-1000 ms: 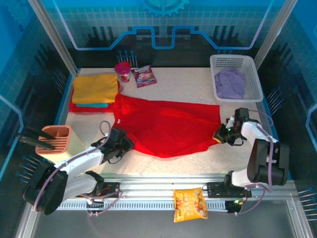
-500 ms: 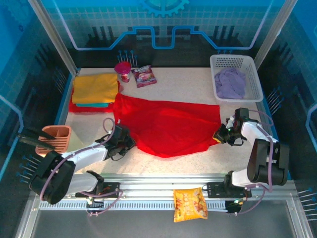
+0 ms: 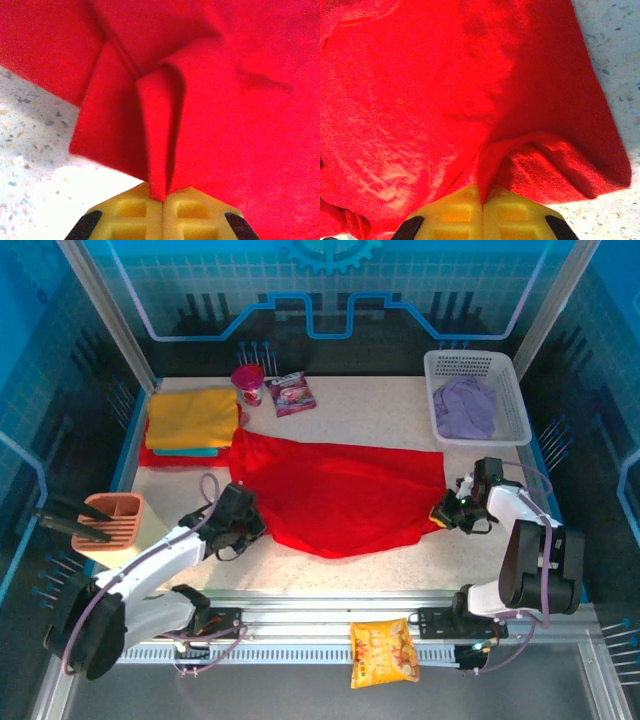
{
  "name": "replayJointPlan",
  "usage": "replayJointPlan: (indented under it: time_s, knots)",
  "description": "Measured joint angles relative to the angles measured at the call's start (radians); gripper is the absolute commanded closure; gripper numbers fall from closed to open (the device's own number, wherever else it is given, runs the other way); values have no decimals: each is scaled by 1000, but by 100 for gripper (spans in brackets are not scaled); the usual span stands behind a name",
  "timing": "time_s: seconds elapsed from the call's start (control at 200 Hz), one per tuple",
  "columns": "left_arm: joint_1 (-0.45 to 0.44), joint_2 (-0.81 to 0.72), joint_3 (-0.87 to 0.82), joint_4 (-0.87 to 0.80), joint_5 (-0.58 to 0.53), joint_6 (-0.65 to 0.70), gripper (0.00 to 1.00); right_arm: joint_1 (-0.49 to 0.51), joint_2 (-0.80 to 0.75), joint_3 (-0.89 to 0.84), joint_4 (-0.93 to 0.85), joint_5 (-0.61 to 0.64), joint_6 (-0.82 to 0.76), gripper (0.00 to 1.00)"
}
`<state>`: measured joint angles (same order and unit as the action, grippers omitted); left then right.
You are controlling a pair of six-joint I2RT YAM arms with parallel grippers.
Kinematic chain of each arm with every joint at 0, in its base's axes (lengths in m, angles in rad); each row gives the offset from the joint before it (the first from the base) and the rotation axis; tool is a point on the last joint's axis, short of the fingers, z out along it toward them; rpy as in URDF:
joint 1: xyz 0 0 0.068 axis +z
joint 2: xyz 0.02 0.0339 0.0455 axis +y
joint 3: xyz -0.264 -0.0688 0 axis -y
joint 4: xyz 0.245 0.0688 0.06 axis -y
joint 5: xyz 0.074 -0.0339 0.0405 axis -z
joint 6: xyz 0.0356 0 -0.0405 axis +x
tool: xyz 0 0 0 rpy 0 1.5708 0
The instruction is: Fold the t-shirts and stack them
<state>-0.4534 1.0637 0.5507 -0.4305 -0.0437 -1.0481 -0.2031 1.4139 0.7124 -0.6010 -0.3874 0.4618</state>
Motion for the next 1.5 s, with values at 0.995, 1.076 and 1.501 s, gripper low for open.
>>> replayJointPlan:
  time_s: [0.995, 1.076, 1.501]
  knots:
    - [157, 443, 590, -278, 112, 414, 36, -6, 0, 0, 0, -14, -4, 100]
    - [192, 433, 544, -264, 110, 438, 36, -8, 0, 0, 1, -14, -11, 100]
    - [323, 452, 280, 6, 185, 321, 50, -8, -7, 0, 9, -26, -19, 100]
